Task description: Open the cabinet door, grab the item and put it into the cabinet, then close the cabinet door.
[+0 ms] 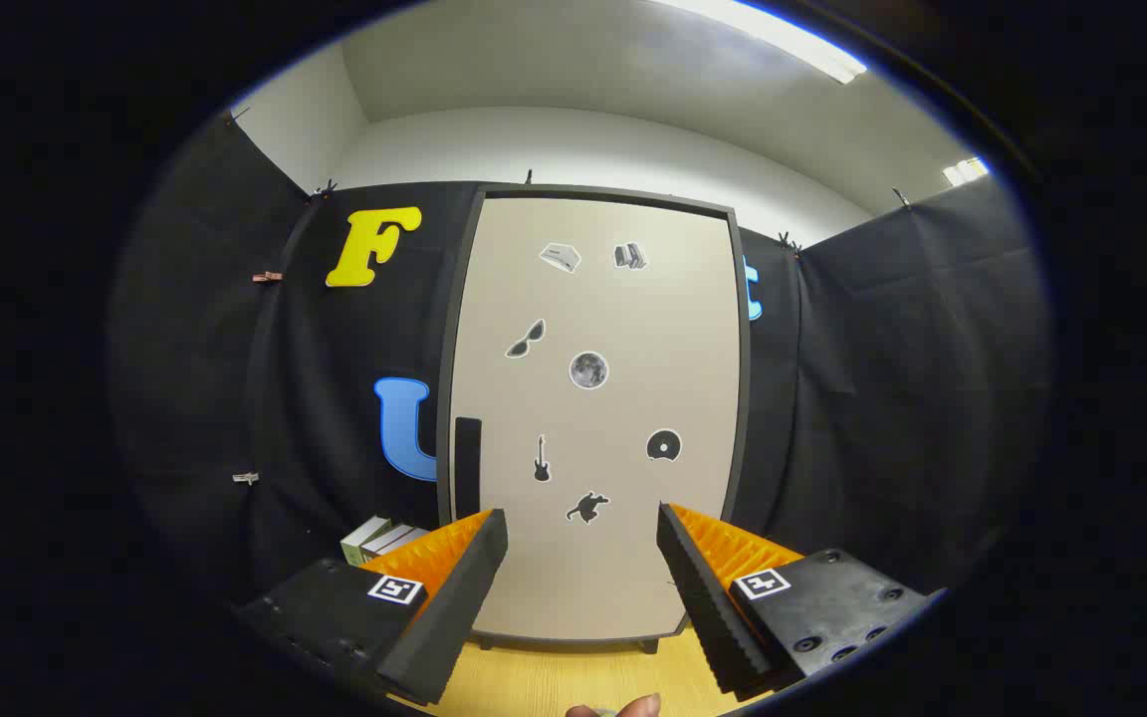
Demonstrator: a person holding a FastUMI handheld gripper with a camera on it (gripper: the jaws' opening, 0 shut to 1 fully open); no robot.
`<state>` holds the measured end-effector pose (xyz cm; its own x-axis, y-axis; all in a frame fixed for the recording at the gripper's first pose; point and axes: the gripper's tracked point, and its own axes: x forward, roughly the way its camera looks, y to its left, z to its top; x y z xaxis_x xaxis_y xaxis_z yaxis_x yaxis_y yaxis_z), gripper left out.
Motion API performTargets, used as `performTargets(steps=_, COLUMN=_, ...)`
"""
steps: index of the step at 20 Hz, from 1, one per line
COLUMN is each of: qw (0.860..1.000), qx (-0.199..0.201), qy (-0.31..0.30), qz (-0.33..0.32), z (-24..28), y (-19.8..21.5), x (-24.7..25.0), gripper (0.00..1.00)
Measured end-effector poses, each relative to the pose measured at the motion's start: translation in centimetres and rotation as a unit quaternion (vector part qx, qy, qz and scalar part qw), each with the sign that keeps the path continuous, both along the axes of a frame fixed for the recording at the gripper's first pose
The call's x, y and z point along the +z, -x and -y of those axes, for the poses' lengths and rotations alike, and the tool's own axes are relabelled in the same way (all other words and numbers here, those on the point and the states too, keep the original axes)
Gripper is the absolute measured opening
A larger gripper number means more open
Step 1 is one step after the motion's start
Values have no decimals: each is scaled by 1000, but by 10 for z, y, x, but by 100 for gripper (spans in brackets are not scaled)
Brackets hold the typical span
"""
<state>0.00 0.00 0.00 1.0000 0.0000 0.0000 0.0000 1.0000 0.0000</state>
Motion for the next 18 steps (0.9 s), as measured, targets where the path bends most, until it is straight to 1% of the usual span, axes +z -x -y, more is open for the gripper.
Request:
performTargets(steps=13, qw=1000, qx=8, qy=-1, qz=-3, z=-20, y=-3, x=0, gripper=97)
performTargets(steps=18, qw=1000, qx=17, qy=-21, qz=-4, z=-40, y=-21, x=4, gripper=97)
